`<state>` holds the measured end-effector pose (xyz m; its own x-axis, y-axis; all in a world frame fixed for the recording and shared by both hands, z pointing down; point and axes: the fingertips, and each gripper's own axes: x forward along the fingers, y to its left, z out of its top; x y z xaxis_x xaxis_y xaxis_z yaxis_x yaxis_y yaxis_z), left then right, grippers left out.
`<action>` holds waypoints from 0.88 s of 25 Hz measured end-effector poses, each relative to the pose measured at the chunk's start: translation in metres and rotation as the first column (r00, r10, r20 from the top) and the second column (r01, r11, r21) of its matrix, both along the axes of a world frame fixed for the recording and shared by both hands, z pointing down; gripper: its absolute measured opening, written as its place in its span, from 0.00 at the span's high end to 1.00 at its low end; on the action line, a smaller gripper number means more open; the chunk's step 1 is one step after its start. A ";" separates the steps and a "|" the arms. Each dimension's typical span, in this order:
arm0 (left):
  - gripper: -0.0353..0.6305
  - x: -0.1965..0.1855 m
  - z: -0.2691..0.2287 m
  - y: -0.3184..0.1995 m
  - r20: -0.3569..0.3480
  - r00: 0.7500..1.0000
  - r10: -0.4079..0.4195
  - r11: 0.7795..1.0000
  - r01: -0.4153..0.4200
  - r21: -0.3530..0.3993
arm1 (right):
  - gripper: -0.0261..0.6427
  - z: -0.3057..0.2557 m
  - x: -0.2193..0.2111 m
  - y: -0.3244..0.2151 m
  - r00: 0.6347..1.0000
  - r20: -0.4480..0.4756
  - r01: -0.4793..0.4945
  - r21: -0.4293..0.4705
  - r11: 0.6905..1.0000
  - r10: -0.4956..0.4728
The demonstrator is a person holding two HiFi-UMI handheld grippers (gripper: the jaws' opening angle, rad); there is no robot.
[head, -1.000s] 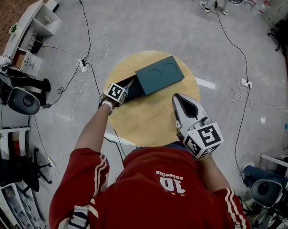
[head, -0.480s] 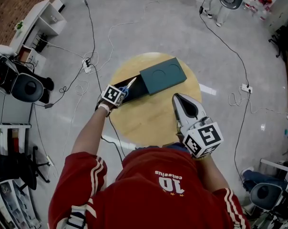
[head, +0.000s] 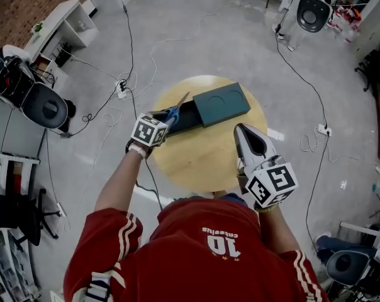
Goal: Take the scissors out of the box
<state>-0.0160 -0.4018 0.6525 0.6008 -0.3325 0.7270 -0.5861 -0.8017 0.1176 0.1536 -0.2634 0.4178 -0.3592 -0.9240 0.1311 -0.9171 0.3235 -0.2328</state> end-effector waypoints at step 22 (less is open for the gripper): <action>0.80 -0.050 -0.272 0.109 -0.472 0.881 0.029 0.852 0.226 0.473 | 0.96 -0.088 -0.043 0.064 0.994 -0.028 -0.096 0.156 0.983 0.101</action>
